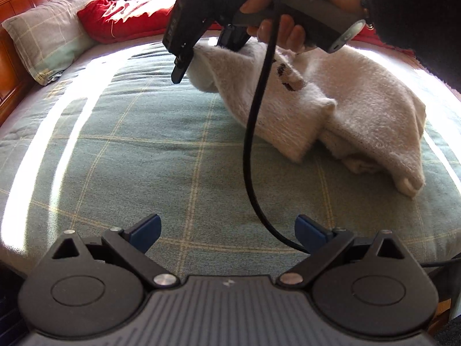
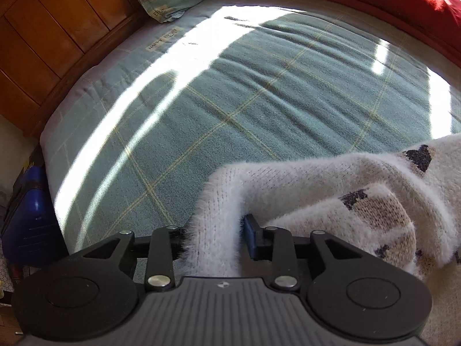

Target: Fold clothes

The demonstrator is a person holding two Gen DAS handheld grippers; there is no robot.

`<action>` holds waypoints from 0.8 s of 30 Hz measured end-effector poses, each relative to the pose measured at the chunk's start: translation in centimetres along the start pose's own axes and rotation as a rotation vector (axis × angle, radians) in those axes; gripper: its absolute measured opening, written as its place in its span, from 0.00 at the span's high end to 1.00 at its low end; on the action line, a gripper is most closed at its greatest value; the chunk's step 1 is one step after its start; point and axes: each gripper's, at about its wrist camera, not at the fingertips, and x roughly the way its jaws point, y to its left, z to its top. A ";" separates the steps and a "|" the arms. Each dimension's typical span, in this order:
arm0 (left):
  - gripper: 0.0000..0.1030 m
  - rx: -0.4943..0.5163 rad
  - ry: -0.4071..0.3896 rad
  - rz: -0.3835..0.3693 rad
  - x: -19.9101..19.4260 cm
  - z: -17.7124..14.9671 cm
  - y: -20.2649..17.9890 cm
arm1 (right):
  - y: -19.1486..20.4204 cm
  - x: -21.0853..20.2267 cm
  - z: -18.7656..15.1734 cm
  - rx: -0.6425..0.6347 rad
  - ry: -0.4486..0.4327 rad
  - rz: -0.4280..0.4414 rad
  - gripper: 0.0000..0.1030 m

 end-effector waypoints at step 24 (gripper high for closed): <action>0.02 0.007 -0.112 -0.229 -4.0 2.3 0.6 | -10.8 -5.7 -2.7 0.004 0.012 -0.218 0.68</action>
